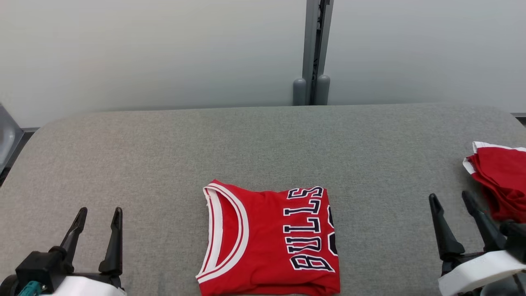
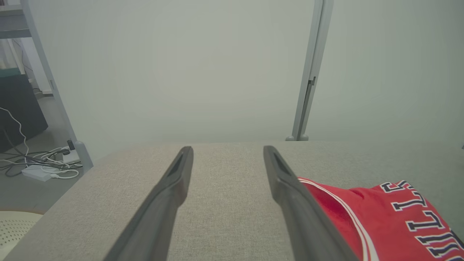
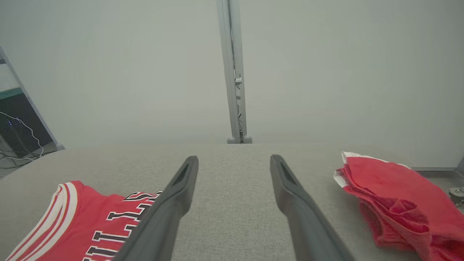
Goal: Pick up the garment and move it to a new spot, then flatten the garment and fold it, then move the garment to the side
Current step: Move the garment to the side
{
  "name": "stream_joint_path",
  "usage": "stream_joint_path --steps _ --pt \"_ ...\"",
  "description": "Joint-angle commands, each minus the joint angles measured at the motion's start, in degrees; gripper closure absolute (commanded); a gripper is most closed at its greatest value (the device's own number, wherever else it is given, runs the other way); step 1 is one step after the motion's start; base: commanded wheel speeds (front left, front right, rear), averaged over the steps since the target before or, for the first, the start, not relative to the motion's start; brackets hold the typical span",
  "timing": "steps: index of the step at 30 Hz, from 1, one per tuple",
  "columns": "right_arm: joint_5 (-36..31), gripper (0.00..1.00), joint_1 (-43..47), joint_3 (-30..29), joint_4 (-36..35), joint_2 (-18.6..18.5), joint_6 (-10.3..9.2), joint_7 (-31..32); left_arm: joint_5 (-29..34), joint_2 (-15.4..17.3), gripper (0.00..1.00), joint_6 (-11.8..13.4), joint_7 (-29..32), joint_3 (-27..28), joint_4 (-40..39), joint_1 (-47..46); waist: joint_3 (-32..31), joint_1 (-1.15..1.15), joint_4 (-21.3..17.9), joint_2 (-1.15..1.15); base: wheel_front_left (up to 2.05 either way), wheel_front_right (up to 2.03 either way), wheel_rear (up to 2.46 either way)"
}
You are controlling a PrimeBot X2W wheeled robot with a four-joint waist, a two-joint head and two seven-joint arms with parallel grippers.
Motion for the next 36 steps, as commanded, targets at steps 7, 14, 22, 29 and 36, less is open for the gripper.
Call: stream_joint_path --steps 7,14,22,29,36 --pt "-0.1 0.00 -2.8 5.2 6.0 -0.8 0.01 0.8 0.5 -0.6 0.00 -1.0 -0.6 -1.1 0.3 -4.9 4.6 0.00 4.8 0.00 0.00 0.00 0.00" --pt "0.8 0.00 -6.3 10.3 14.9 -0.7 0.01 -0.3 1.0 -2.1 0.00 -2.4 -1.9 -2.0 2.0 -9.8 9.0 0.00 9.2 0.00 0.00 0.00 0.00" --pt "2.8 0.00 -10.4 14.4 25.4 0.1 0.01 -1.5 1.9 -3.4 0.00 -3.3 -3.1 -2.5 3.8 -12.9 10.9 0.00 11.4 0.00 0.00 0.00 0.00" --pt "4.3 0.60 -13.0 18.1 32.1 0.3 0.02 0.0 2.5 -3.6 0.00 -3.6 -3.6 -2.2 4.1 -13.1 11.2 0.00 10.9 0.00 0.00 0.00 0.00" --pt "5.5 1.00 -15.1 20.5 33.4 -0.8 0.02 -0.7 2.9 -3.4 0.00 -3.6 -3.6 -1.7 4.2 -13.0 10.9 0.00 9.5 0.00 0.00 0.00 0.00"
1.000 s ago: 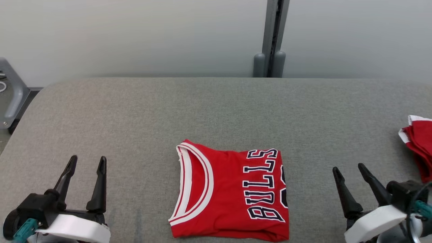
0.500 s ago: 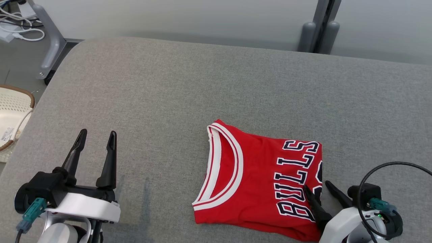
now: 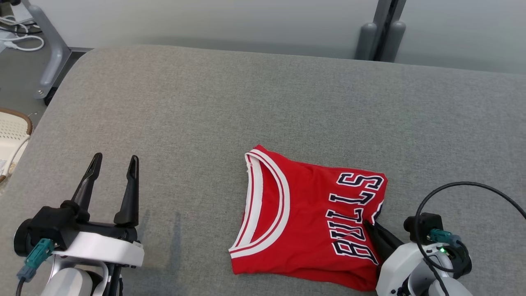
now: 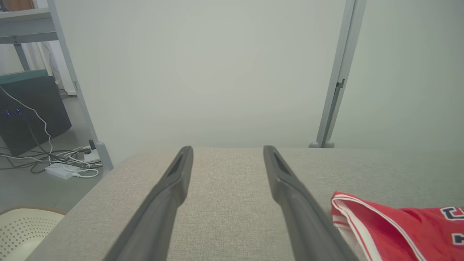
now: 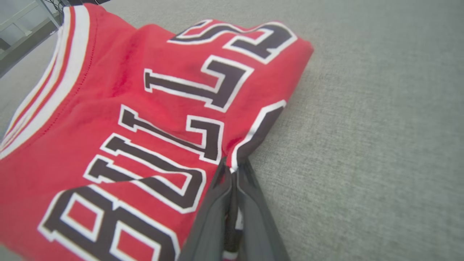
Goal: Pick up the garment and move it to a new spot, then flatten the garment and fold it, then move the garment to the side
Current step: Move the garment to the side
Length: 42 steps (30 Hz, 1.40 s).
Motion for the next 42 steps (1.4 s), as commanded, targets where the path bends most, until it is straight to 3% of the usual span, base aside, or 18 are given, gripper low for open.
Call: stream_joint_path --steps 1,8,19,25,34,42 --pt "0.2 1.00 0.3 0.4 0.7 -0.7 0.01 0.0 0.7 0.3 0.00 -0.1 -0.2 0.2 -0.2 -0.3 -0.2 0.00 -0.7 0.00 0.00 0.00 0.00" --pt "-1.1 1.00 1.0 1.0 -3.5 -3.8 0.01 -0.4 0.7 1.2 0.00 0.4 -0.2 0.8 -1.5 1.2 -1.0 0.00 -5.5 0.00 0.00 0.00 0.00" --pt "-3.2 1.00 3.3 -3.9 -12.1 -8.8 0.01 2.2 0.1 2.2 0.00 1.5 1.0 1.3 -4.8 2.0 -0.3 0.00 -18.1 0.00 0.00 0.00 0.00" --pt "-2.9 1.00 -3.0 -2.7 -13.9 -10.2 0.01 2.9 0.9 2.7 0.00 1.5 1.6 0.7 -6.1 0.0 2.0 0.00 -22.7 0.00 0.00 0.00 0.00" --pt "-1.2 1.00 -18.0 0.6 -9.3 -13.8 0.01 0.0 2.5 4.8 0.00 1.3 3.9 0.1 -9.0 -3.1 7.7 0.00 -27.6 0.00 0.00 0.00 0.00" --pt "0.1 1.00 -27.2 -3.0 -5.9 -19.6 0.01 -2.5 3.7 6.5 0.00 0.6 6.3 -0.8 -11.3 -6.3 12.3 0.00 -30.2 0.00 0.00 0.00 0.00"
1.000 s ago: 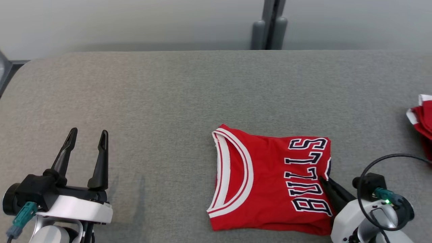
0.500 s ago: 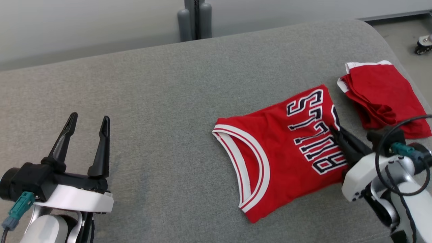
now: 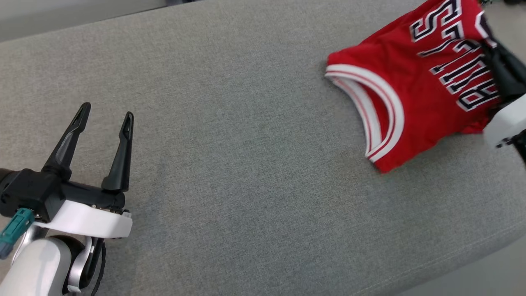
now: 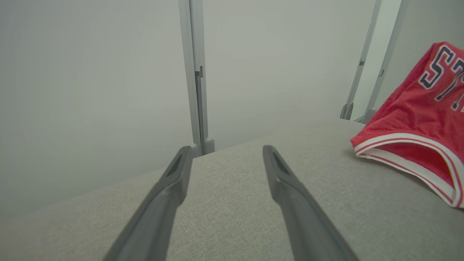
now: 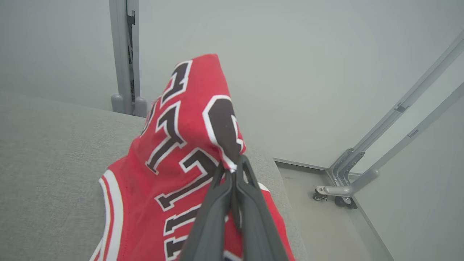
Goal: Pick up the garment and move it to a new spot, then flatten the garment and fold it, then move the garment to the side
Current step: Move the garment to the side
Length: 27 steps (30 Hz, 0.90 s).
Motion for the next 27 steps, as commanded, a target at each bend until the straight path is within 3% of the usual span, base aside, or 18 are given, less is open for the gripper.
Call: stream_joint_path --steps 1,8,15,18,27 --pt "0.0 1.00 -1.0 -1.6 0.5 -1.4 0.00 -0.4 0.5 0.4 0.00 -0.5 0.3 -0.2 -0.6 -1.6 2.2 0.00 -1.2 0.00 0.00 0.00 0.00" --pt "-0.1 1.00 -4.1 -7.5 3.4 -5.1 0.00 -0.9 1.7 2.3 0.00 -1.3 2.5 -0.7 -1.6 -5.0 6.6 0.00 -2.4 0.00 0.00 0.00 0.00" --pt "0.4 0.97 -9.3 -8.0 13.3 -2.9 0.00 -3.9 2.5 3.7 0.00 -1.9 4.3 -1.2 -3.0 -7.6 10.5 0.00 -2.7 0.00 0.00 0.00 0.00" --pt "0.0 0.00 -11.6 -8.5 18.5 -1.6 0.00 -6.3 2.7 4.0 0.00 -1.9 4.7 -1.3 -3.4 -8.4 11.4 0.00 -2.5 0.00 0.00 0.00 0.00" --pt "0.5 0.00 -13.9 -13.6 30.4 1.3 0.00 -12.0 2.4 4.0 0.00 -1.6 4.6 -1.8 -2.8 -8.4 11.4 0.00 -2.0 0.00 0.00 0.00 0.00"
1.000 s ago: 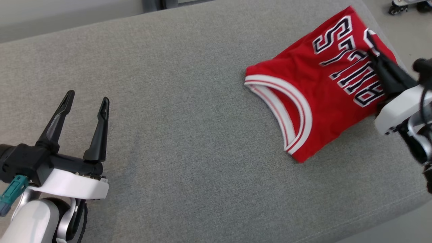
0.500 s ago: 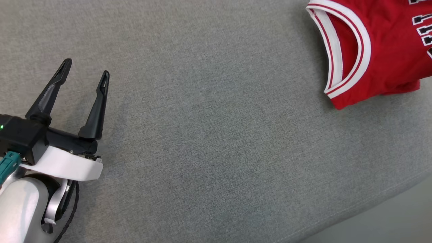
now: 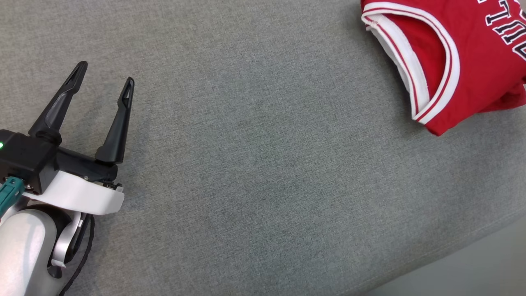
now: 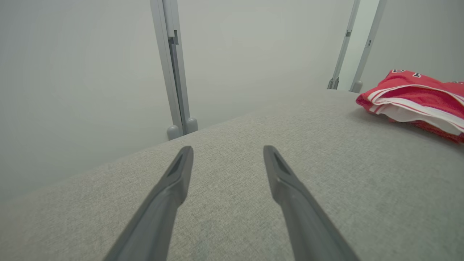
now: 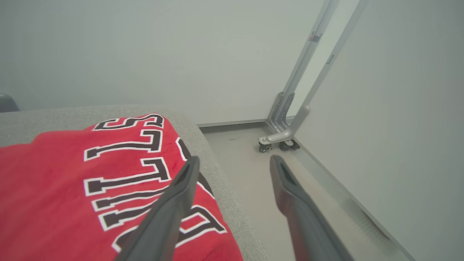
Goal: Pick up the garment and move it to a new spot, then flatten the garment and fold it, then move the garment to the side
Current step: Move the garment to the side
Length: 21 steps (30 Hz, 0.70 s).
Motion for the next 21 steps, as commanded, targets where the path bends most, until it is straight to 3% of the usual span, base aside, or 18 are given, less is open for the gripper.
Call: stream_joint_path --steps 1,5,13,21 --pt "0.8 0.00 0.2 -1.4 0.9 0.6 0.00 -1.1 0.0 -0.2 0.00 0.3 -0.5 0.0 0.6 -0.4 -0.7 0.00 0.2 0.00 0.00 0.00 0.00" --pt "1.3 0.00 3.0 -4.4 -0.8 1.5 0.00 -1.9 -0.8 -1.1 0.00 0.9 -1.8 0.0 1.7 0.8 -2.6 0.00 0.7 0.00 0.00 0.00 0.00" --pt "-1.6 0.00 13.9 -11.5 -17.1 6.6 0.00 -1.8 -2.4 -2.7 0.00 2.4 -4.5 0.9 3.9 4.1 -7.8 0.00 1.9 0.00 0.00 0.00 0.00" --pt "-5.3 0.00 24.0 -11.4 -30.0 13.7 0.00 -1.7 -4.3 -4.8 0.00 3.6 -6.8 1.5 5.9 6.8 -12.0 0.00 4.8 0.00 0.00 0.00 0.00"
